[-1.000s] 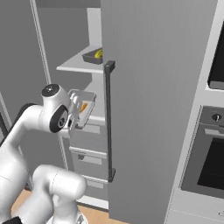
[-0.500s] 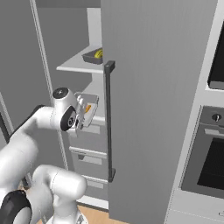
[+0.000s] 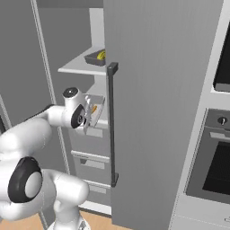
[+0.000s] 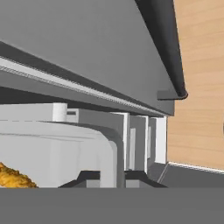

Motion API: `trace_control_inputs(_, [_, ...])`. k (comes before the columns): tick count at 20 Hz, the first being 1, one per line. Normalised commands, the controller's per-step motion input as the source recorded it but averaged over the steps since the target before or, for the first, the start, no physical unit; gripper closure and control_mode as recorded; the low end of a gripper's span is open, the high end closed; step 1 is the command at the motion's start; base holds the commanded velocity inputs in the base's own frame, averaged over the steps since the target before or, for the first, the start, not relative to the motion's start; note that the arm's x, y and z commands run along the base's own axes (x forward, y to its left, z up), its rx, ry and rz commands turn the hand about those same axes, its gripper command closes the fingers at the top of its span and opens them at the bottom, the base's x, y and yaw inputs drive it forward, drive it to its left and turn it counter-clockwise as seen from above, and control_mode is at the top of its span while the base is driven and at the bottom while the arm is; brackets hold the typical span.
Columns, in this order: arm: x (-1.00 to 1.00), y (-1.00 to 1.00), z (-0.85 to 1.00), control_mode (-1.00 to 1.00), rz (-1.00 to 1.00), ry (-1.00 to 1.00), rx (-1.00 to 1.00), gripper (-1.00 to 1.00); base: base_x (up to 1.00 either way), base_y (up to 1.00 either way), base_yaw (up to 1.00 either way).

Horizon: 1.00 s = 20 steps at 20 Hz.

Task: Take the meat container that has the shrimp and place it on the second highest rack of the freezer. Then take the vegetable container that has the lemon and cucumber and place it on the highest rack of the freezer.

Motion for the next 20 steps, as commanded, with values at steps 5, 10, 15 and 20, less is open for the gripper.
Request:
trace_control_inputs(5, [0.52, 0.00, -0.05, -1.00, 0.00, 0.00, 0.00, 1.00, 0.00, 0.00, 0.00])
trace_control_inputs(10, [0.53, 0.00, -0.22, -1.00, 0.00, 0.00, 0.00, 1.00, 0.00, 0.00, 0.00])
trace_control_inputs(15, [0.52, 0.00, -0.18, -1.00, 0.00, 0.00, 0.00, 1.00, 0.00, 0.00, 0.00])
trace_control_inputs(20, [0.58, 0.00, -0.06, -1.00, 0.00, 0.00, 0.00, 1.00, 0.00, 0.00, 0.00])
